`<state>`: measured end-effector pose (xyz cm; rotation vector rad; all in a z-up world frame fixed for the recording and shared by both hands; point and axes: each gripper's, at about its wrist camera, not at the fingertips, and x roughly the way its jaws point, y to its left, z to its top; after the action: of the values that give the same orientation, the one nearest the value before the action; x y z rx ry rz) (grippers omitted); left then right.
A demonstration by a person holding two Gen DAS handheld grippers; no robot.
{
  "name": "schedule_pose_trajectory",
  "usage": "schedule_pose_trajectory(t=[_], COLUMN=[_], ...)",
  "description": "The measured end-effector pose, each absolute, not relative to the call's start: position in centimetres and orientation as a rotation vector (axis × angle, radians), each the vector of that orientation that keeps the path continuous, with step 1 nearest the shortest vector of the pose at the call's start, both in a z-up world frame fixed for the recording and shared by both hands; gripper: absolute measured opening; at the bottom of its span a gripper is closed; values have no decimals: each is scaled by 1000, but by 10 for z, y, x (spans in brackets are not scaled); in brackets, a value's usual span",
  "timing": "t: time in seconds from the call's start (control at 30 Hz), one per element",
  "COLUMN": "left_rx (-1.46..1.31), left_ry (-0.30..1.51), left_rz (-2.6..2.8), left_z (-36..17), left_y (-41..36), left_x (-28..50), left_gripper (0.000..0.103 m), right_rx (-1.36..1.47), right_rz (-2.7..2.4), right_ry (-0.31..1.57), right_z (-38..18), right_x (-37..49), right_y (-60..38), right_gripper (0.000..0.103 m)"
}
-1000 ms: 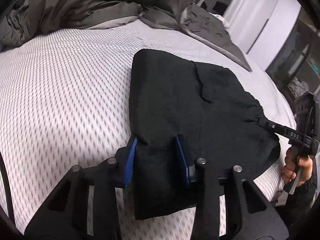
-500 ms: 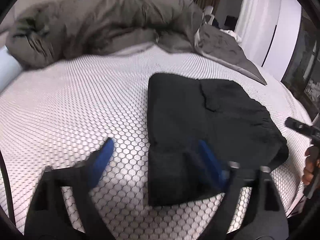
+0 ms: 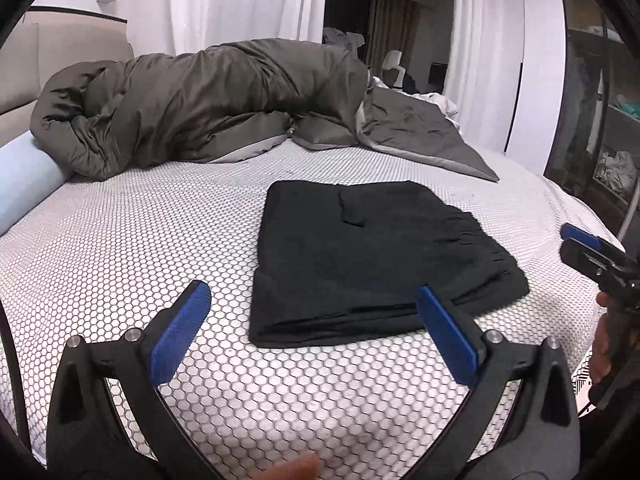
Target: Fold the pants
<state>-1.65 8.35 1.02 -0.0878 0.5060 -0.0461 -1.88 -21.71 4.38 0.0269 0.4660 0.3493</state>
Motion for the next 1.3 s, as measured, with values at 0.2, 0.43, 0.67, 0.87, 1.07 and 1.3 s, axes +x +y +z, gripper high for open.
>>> schedule_pose_trajectory(t=[0.2, 0.43, 0.67, 0.87, 1.07, 1.3], left_rx=[-72, -84, -84, -72, -71, -72], left_ry=[471, 465, 464, 462, 465, 468], left_rz=[-47, -35, -26, -31, -32, -29], left_z=[18, 18, 18, 18, 18, 17], left_y=[73, 77, 79, 79, 77, 78], left_x=[-28, -27, -25, -25, -25, -24], left_gripper=[102, 102, 102, 102, 102, 102], right_rx=[31, -9, -7, -7, -12, -10], right_rz=[368, 374, 367, 366, 364, 365], right_ry=[467, 468, 471, 472, 475, 477], right_z=[43, 41, 40, 40, 39, 40], right_x=[-20, -24, -22, -22, -21, -20], right_y=[-208, -200, -200, -200, -199, -200], right_gripper=[103, 103, 103, 103, 103, 103])
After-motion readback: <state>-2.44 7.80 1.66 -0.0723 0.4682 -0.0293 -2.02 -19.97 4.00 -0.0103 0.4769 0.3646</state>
